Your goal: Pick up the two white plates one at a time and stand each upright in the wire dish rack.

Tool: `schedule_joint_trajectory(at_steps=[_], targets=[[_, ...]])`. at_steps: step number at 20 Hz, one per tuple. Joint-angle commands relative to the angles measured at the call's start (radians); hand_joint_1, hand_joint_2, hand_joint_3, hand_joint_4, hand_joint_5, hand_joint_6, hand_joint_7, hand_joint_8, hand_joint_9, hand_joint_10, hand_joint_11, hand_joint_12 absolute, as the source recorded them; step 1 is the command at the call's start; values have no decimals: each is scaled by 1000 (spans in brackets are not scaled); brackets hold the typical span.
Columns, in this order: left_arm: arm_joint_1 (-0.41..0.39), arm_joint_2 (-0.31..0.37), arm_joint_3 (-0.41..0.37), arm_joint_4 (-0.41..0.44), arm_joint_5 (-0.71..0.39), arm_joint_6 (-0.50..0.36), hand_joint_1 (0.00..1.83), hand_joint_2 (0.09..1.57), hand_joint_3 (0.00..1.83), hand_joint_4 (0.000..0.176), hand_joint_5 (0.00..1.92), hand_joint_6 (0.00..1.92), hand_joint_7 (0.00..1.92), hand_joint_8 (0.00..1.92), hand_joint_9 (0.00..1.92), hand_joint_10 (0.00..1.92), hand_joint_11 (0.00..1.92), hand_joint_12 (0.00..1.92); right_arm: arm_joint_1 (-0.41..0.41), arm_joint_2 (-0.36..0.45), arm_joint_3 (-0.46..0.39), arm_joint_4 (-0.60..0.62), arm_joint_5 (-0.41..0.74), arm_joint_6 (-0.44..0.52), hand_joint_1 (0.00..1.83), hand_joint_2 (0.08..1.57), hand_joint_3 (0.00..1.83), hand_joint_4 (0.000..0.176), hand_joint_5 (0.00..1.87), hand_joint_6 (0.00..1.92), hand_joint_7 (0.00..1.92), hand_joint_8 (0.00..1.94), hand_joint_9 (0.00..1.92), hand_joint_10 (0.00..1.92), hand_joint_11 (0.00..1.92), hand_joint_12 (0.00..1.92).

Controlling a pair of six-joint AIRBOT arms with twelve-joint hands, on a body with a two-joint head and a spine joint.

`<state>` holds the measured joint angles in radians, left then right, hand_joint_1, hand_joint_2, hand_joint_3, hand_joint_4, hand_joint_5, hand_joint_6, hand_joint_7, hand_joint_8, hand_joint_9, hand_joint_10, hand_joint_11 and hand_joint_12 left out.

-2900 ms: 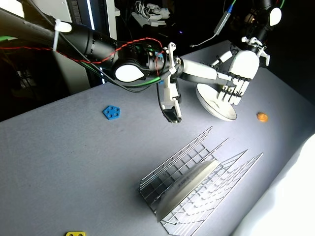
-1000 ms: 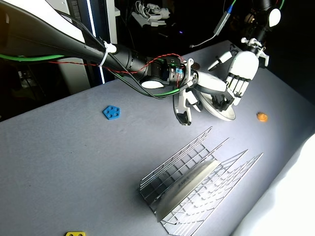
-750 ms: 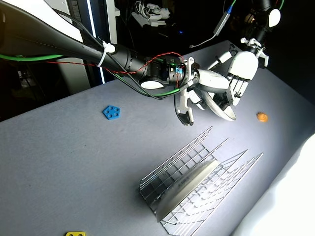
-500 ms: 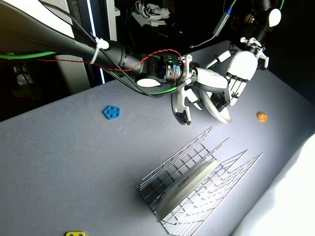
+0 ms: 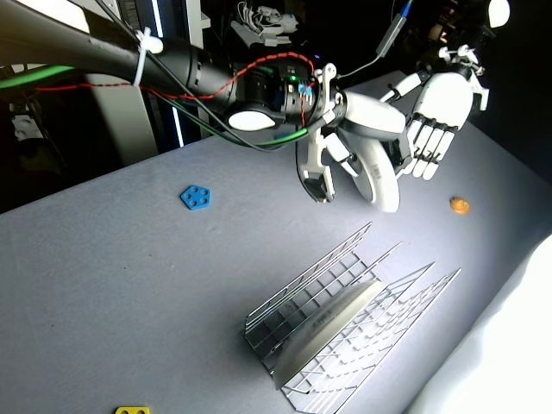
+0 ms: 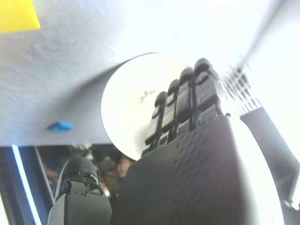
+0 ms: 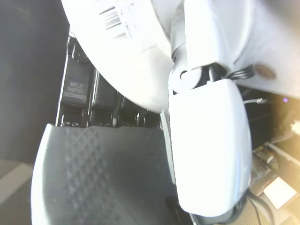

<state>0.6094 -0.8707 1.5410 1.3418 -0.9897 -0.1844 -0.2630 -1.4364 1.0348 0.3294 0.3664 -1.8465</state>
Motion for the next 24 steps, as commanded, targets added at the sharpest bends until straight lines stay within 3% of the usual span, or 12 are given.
schedule_joint_trajectory(at_steps=[1, 6, 9, 13, 15, 17, 19, 24], targets=[[-9, 17, -8, -61, -48, -8, 0, 1037, 0, 0, 0, 0, 0, 0, 0, 0, 0, 0, 32, 12, -21, -8, 127, -5, 1380, 1085, 1, 0, 1028, 919, 1052, 812, 923, 1114, 789, 1108], [-9, 70, -46, -62, -61, -61, 0, 1031, 0, 0, 0, 0, 0, 0, 0, 0, 0, 0, 84, 58, -68, 33, 111, -7, 1379, 1087, 1, 0, 1029, 925, 1031, 821, 935, 1116, 779, 1153], [-5, 106, -67, -60, -67, -67, 0, 1036, 0, 0, 0, 0, 0, 0, 0, 0, 0, 0, 107, 81, -97, 106, 109, -125, 1378, 1090, 1, 0, 1022, 928, 1030, 836, 922, 1133, 761, 1182], [-4, 119, -70, -58, -70, -67, 0, 1039, 2, 0, 0, 0, 0, 0, 0, 0, 0, 0, 131, 110, -101, 107, 62, -148, 1378, 1087, 1, 0, 1036, 924, 1049, 800, 912, 1124, 760, 1155], [-6, 113, -64, -49, -69, -67, 0, 1036, 0, 0, 0, 0, 0, 0, 0, 0, 0, 0, 137, 120, -114, 121, 68, -250, 1378, 1088, 1, 0, 1029, 935, 1049, 806, 911, 1125, 771, 1164], [-10, 102, -47, -29, -69, -73, 0, 1033, 0, 0, 0, 0, 0, 0, 0, 0, 0, 0, 141, 121, -133, 245, 117, -448, 1379, 1086, 0, 0, 1037, 927, 1052, 779, 924, 1117, 774, 1156], [-17, 97, -29, -29, -70, -85, 0, 1038, 1, 0, 0, 0, 0, 0, 0, 0, 0, 0, 147, 121, -144, 353, 163, -560, 1380, 1081, 0, 0, 1042, 918, 1058, 767, 942, 1098, 788, 1156], [-24, 84, -3, -29, -70, -95, 0, 1033, 0, 0, 0, 0, 0, 0, 0, 0, 0, 0, 170, 121, -175, 563, 284, -699, 1380, 1084, 1, 0, 1015, 939, 1063, 771, 941, 1110, 785, 1118]])
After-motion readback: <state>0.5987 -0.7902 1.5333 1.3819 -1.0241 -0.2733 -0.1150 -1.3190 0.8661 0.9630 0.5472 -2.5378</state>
